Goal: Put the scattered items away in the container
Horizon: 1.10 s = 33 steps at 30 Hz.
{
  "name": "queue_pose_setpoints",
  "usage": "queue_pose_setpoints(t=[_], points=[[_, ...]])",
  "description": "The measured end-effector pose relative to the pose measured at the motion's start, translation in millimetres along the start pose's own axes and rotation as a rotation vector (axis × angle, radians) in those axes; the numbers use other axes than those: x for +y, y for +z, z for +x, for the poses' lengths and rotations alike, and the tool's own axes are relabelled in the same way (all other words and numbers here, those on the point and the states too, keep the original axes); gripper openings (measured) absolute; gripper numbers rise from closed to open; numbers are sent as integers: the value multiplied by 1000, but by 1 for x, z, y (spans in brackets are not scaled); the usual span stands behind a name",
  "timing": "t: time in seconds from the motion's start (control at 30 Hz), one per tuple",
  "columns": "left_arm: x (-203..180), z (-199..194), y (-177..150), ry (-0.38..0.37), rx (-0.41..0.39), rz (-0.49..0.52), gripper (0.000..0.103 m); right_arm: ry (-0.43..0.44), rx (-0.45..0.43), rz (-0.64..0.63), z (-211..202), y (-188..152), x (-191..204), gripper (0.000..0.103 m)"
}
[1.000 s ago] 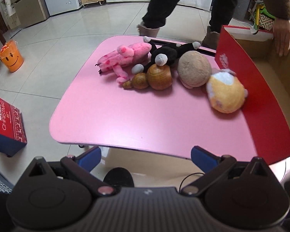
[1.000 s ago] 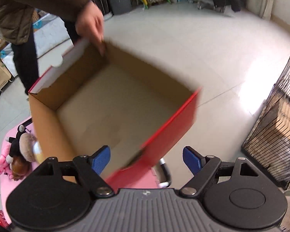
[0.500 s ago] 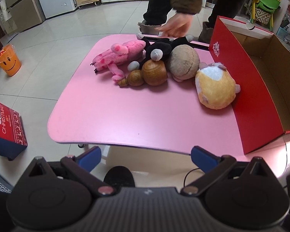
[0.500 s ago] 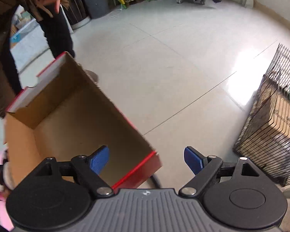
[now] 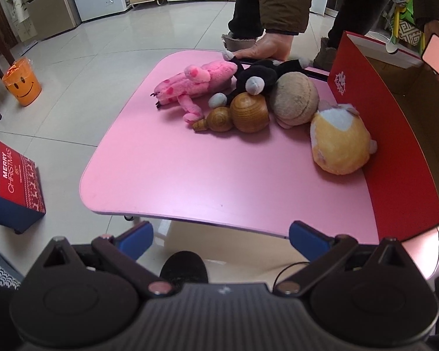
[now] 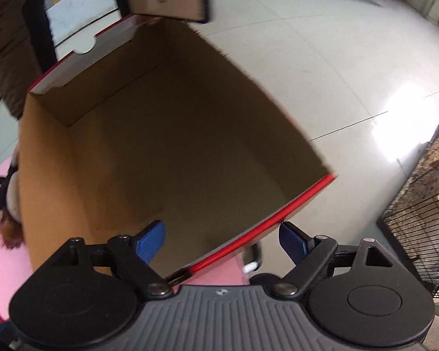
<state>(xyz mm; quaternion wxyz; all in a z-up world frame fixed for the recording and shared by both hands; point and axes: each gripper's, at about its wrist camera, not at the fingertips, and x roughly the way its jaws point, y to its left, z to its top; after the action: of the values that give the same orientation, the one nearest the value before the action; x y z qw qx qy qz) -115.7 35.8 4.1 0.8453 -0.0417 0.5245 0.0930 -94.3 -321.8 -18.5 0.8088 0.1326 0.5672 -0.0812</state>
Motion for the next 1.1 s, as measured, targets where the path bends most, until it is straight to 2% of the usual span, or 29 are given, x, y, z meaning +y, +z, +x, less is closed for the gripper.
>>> queue_pose_setpoints(t=[0.2, 0.3, 0.43, 0.53, 0.73, 0.97, 1.1], points=[[3, 0, 1, 8, -1, -17, 103, 33, 109, 1, 3, -17, 14, 90], [3, 0, 2, 11, -4, -23, 103, 56, 131, 22, 3, -25, 17, 90], [2, -1, 4, 15, -12, -27, 103, 87, 112, 70, -3, -34, 16, 90], [2, 0, 6, 14, -15, -24, 103, 61, 109, 75, -5, -38, 16, 90], [1, 0, 7, 11, -17, -26, 103, 104, 112, 146, -10, -52, 11, 90], [1, -1, 6, 17, -19, -9, 103, 108, 127, 152, -18, -72, 15, 91], [2, 0, 8, 7, -14, -18, 103, 103, 153, 141, -13, -72, 20, 92]])
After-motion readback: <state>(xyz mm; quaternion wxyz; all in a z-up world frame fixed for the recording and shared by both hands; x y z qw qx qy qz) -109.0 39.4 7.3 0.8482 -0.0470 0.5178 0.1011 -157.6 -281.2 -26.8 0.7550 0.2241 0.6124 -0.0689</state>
